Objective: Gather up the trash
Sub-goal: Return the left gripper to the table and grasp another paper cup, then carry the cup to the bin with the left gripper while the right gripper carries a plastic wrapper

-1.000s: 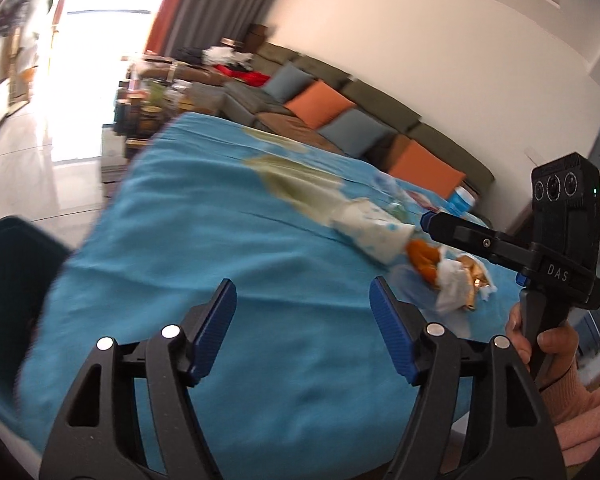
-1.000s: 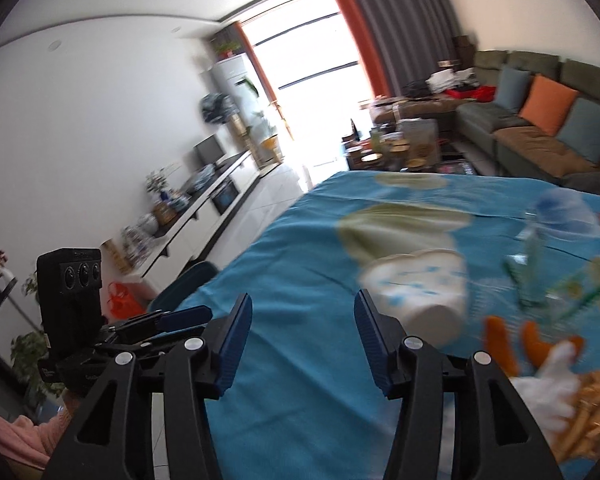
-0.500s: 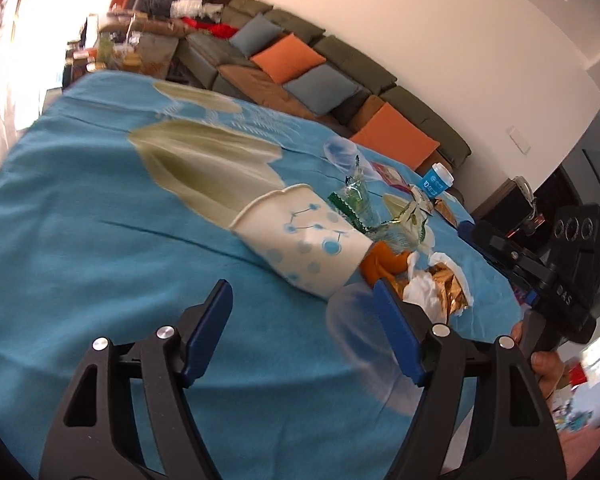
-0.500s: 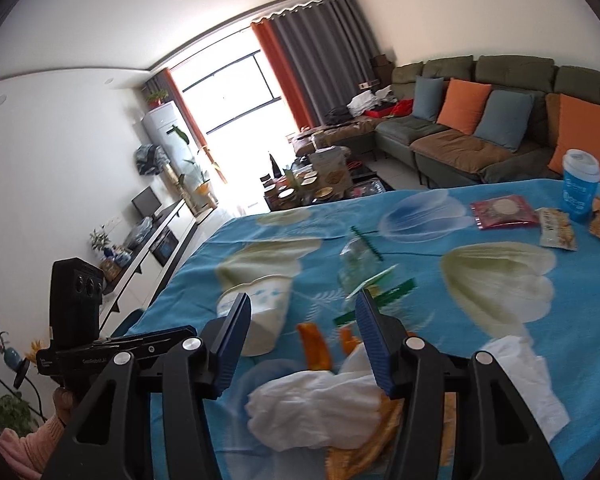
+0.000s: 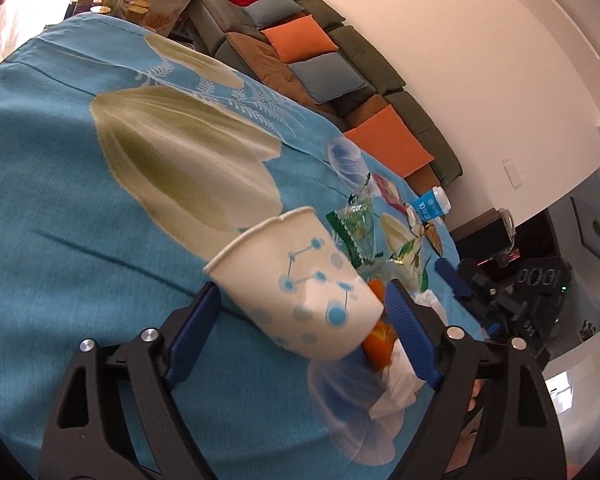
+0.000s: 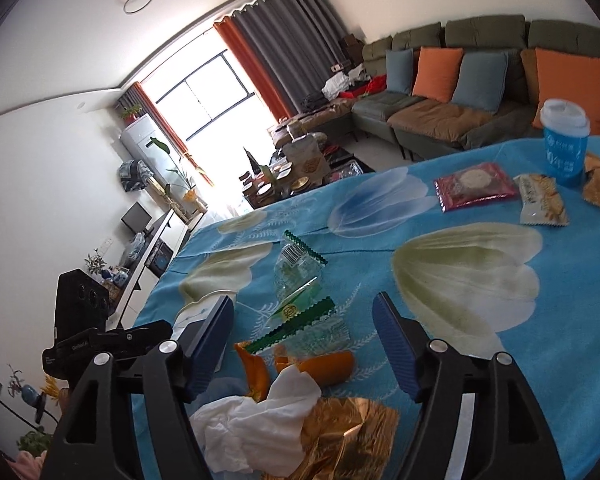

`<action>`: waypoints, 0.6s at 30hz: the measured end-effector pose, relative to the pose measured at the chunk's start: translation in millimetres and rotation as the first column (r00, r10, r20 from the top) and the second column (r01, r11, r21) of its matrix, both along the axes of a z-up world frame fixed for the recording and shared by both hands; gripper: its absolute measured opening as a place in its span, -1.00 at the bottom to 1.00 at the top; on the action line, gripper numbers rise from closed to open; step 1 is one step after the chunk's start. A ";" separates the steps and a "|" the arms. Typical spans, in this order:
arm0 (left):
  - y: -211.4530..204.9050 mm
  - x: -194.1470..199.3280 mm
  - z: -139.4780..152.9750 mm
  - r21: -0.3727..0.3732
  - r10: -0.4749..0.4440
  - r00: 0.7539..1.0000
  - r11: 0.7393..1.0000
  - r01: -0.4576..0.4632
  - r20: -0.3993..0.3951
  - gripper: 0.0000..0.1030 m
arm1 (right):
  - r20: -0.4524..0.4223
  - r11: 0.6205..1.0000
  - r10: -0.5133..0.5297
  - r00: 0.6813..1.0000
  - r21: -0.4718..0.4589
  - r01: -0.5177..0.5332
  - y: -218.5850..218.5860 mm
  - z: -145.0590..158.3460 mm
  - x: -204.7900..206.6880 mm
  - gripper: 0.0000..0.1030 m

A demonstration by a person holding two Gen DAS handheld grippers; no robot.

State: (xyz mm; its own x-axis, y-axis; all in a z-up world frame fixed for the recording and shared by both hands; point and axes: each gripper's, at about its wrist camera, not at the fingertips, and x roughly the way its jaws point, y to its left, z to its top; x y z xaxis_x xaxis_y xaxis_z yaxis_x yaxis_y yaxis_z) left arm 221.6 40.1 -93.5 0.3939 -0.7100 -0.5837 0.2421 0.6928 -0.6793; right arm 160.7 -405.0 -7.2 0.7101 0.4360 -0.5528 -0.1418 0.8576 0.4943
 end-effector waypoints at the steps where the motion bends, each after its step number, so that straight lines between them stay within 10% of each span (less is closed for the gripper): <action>1: -0.7 0.7 -1.4 -0.006 -0.001 1.000 1.000 0.001 -0.004 0.36 | -0.011 1.000 0.003 1.000 0.008 -0.003 -0.2 -3.3 3.9 0.35; 12: -4.2 -0.8 -2.9 -0.031 -0.030 1.000 0.999 0.030 0.005 -0.25 | -0.039 0.997 0.080 0.996 -0.011 -0.080 10.8 -15.0 13.7 -0.34; 14: -4.7 -4.2 0.2 -0.027 -0.033 0.999 0.999 0.034 0.019 -0.28 | -0.036 0.995 0.094 0.995 -0.014 -0.095 12.1 -14.5 12.3 -0.86; 18: -4.6 -15.3 8.7 0.000 -0.035 0.998 0.999 0.036 0.061 -0.33 | -0.005 0.994 0.104 0.995 -0.030 -0.104 18.2 -7.9 7.2 -0.90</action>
